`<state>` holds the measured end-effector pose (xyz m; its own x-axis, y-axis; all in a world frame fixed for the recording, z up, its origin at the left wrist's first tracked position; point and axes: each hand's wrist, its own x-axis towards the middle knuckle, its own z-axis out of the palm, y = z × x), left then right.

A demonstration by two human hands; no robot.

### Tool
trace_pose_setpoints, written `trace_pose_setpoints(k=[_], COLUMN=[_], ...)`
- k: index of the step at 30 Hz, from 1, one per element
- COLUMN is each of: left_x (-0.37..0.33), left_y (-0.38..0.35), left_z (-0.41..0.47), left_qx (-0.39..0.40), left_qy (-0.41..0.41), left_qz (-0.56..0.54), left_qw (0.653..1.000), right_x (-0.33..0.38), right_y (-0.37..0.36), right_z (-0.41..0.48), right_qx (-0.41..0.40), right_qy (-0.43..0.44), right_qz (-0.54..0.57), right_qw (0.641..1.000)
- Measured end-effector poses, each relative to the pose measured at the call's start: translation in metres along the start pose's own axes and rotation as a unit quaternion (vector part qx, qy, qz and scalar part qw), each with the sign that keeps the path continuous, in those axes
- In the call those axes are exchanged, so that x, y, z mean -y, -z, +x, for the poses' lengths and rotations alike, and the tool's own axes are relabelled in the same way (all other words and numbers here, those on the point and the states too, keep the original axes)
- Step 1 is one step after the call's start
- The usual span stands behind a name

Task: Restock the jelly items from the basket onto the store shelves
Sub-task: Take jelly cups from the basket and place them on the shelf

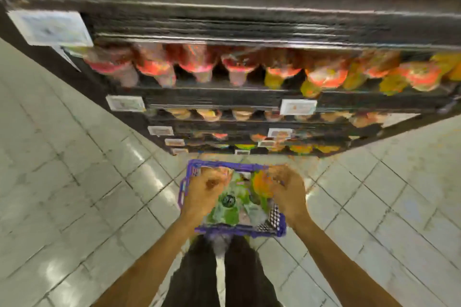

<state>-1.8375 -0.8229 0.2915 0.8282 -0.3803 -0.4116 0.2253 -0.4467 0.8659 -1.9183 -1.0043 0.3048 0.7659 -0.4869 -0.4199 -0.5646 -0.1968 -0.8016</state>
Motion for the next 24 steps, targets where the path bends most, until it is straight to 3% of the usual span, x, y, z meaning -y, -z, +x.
trace_pose_setpoints(k=[3, 6, 9, 12, 16, 24], left_x=[0.102, 0.196, 0.278, 0.34, 0.4, 0.445], left_y=[-0.019, -0.036, -0.05, -0.059, -0.07, -0.102], left_z=[0.025, 0.056, 0.084, 0.107, 0.144, 0.178], left_qx=[-0.009, 0.006, -0.029, -0.053, -0.055, -0.059], left_qy=[0.05, 0.138, 0.214, 0.205, 0.202, 0.24], left_qz=[0.028, 0.074, 0.087, 0.144, 0.192, 0.392], left_qw=[0.998, 0.988, 0.972, 0.967, 0.959, 0.886], right_x=[-0.075, -0.146, -0.209, -0.27, -0.321, -0.355], right_y=[-0.048, -0.1, -0.155, -0.21, -0.272, -0.33], right_z=[0.03, 0.064, 0.096, 0.134, 0.183, 0.256], right_qx=[0.012, 0.011, -0.015, 0.0, 0.035, -0.032], right_qy=[-0.077, -0.09, -0.118, -0.175, -0.207, -0.283], right_qz=[-0.002, -0.013, -0.003, 0.019, -0.021, -0.007], right_qw=[0.997, 0.996, 0.993, 0.984, 0.977, 0.959])
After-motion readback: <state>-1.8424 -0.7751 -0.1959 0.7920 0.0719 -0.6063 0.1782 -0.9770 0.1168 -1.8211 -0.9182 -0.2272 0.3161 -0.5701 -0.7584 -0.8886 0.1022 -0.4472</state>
